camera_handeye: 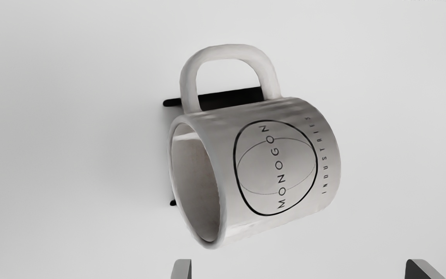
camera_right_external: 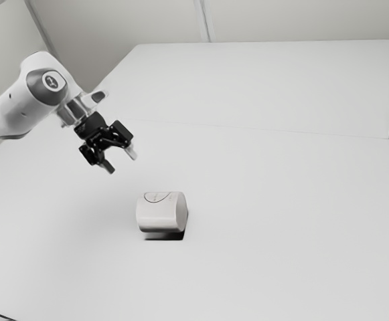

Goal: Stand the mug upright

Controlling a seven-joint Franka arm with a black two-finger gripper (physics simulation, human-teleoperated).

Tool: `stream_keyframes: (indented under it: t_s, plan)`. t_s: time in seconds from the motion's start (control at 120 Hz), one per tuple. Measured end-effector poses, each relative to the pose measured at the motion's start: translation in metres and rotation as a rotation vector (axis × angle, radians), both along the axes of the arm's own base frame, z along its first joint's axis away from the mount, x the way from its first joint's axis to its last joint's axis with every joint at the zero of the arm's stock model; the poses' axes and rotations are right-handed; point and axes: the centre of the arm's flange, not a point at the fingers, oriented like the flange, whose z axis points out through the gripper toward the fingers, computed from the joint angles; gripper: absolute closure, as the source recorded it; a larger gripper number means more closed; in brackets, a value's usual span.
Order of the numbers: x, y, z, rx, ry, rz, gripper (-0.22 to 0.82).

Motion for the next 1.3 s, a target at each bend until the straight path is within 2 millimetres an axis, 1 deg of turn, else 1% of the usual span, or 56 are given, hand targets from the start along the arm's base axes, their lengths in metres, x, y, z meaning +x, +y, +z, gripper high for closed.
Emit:
stream_keyframes:
  t_s: [0.058,0.167,0.267,0.383,0.442,0.517,0.608,0.667,0.792,1.0,1.025,1.05,1.142,1.208,1.3]
  plan:
    - [-0.007,0.004,-0.018,-0.052,0.002,0.028,0.0]
    - [-0.016,0.011,-0.039,-0.103,-0.004,0.06,0.0]
    - [-0.023,0.01,-0.056,-0.16,-0.016,0.078,0.0]
    - [-0.03,0.01,-0.086,-0.281,-0.038,0.12,0.0]
    - [-0.037,0.017,-0.101,-0.342,-0.056,0.149,0.0]
    - [-0.042,0.027,-0.117,-0.399,-0.08,0.167,0.0]
    - [-0.044,0.029,-0.141,-0.481,-0.095,0.162,0.0]
    - [-0.046,0.027,-0.148,-0.526,-0.118,0.143,0.0]
    - [-0.059,0.02,-0.166,-0.623,-0.152,0.112,0.0]
    - [-0.065,0.015,-0.164,-0.726,-0.255,0.038,0.0]
    - [-0.065,0.015,-0.164,-0.736,-0.266,0.031,0.02]
    - [-0.065,0.014,-0.165,-0.746,-0.276,0.025,0.07]
    - [-0.065,0.011,-0.171,-0.774,-0.304,0.012,0.31]
    - [-0.066,0.01,-0.176,-0.789,-0.322,0.009,0.44]
    - [-0.065,0.009,-0.177,-0.801,-0.355,-0.002,0.58]
